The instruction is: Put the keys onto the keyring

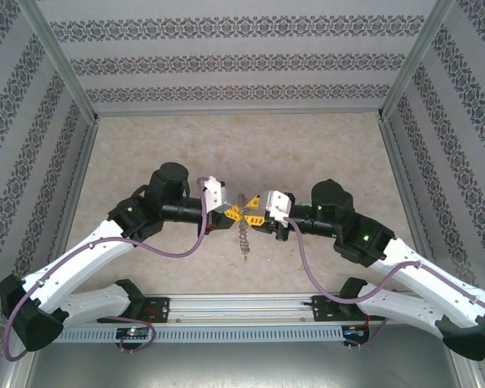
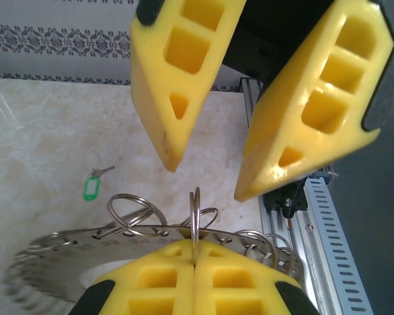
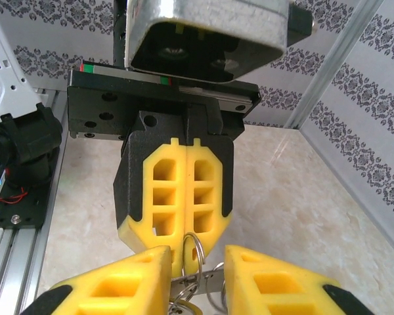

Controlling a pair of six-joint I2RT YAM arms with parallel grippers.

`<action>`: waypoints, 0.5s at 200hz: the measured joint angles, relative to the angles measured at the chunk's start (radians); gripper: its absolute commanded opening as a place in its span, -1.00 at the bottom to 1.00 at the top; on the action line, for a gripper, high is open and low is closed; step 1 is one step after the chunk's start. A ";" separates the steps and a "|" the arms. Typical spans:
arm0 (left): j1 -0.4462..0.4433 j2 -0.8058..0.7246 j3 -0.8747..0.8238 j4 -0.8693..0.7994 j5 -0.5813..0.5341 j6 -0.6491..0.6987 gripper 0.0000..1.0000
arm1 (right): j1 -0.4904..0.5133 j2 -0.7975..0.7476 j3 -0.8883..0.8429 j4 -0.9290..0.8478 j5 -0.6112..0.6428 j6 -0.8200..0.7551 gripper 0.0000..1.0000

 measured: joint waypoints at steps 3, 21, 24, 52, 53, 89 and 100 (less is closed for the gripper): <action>0.000 0.000 0.000 0.002 0.000 0.000 -1.00 | 0.000 -0.001 -0.002 0.000 0.000 0.002 -0.37; 0.000 0.000 0.000 0.006 -0.005 0.000 -1.00 | 0.000 -0.023 -0.021 0.001 0.009 0.007 -0.32; 0.000 0.000 0.000 0.006 -0.006 0.000 -1.00 | 0.000 -0.029 -0.025 0.001 0.010 0.008 -0.32; 0.000 0.000 0.000 0.005 -0.019 0.000 -1.00 | 0.000 -0.084 -0.044 -0.017 0.010 0.029 -0.30; 0.000 0.000 0.000 0.005 -0.020 0.000 -1.00 | 0.000 -0.084 -0.044 -0.017 0.010 0.029 -0.29; 0.000 0.000 0.001 0.004 -0.040 0.000 -1.00 | 0.000 -0.132 -0.082 -0.016 0.006 0.087 -0.10; 0.000 0.000 0.002 0.002 -0.048 0.000 -1.00 | 0.000 -0.148 -0.107 -0.010 0.002 0.106 -0.08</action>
